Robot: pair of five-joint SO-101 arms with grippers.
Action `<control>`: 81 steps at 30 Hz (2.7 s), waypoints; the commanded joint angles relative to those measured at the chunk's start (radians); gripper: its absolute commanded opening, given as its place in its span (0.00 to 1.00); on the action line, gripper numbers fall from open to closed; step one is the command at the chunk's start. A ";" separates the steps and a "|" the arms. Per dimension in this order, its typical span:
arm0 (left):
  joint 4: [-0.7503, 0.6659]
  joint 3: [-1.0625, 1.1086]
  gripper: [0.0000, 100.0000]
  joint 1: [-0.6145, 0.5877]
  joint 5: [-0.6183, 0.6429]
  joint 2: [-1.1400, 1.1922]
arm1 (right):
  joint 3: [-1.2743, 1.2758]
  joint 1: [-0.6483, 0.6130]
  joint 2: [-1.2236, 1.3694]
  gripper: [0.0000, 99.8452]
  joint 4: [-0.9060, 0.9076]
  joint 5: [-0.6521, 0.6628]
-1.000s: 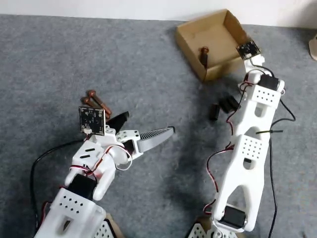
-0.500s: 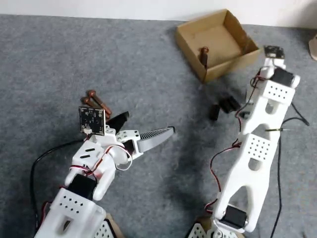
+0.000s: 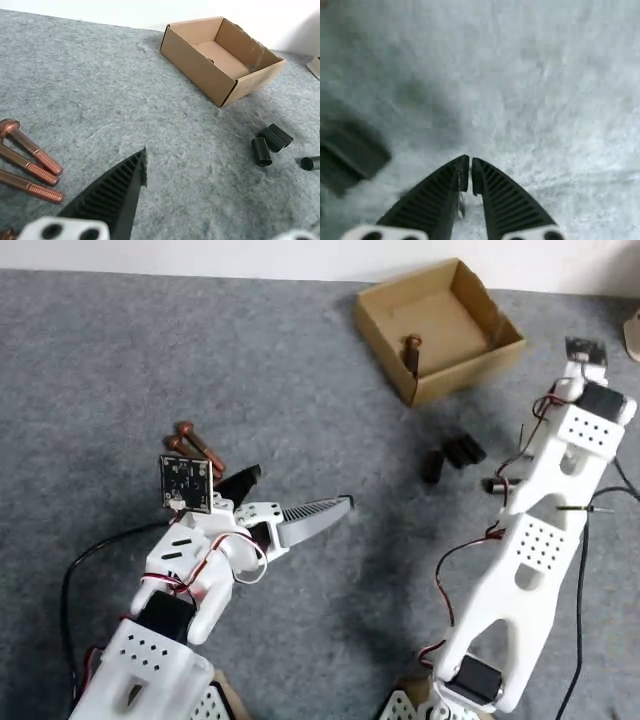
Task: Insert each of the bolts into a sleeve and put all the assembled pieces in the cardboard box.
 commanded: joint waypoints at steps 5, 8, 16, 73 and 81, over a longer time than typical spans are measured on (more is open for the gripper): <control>-0.023 -0.012 0.53 0.018 -0.006 -0.001 | 0.038 0.045 -0.096 0.00 0.015 -0.198; -0.023 -0.012 0.53 0.018 -0.006 -0.001 | 0.099 0.058 -0.179 0.00 0.015 -0.245; -0.023 -0.012 0.53 0.019 -0.006 -0.001 | 0.616 0.028 -0.504 0.01 0.010 -0.342; -0.023 -0.004 0.53 0.045 -0.049 -0.001 | 0.819 -0.038 -0.423 0.10 -0.170 -1.005; -0.023 -0.004 0.53 0.045 -0.049 -0.001 | 0.763 -0.044 -0.325 0.10 -0.137 -1.010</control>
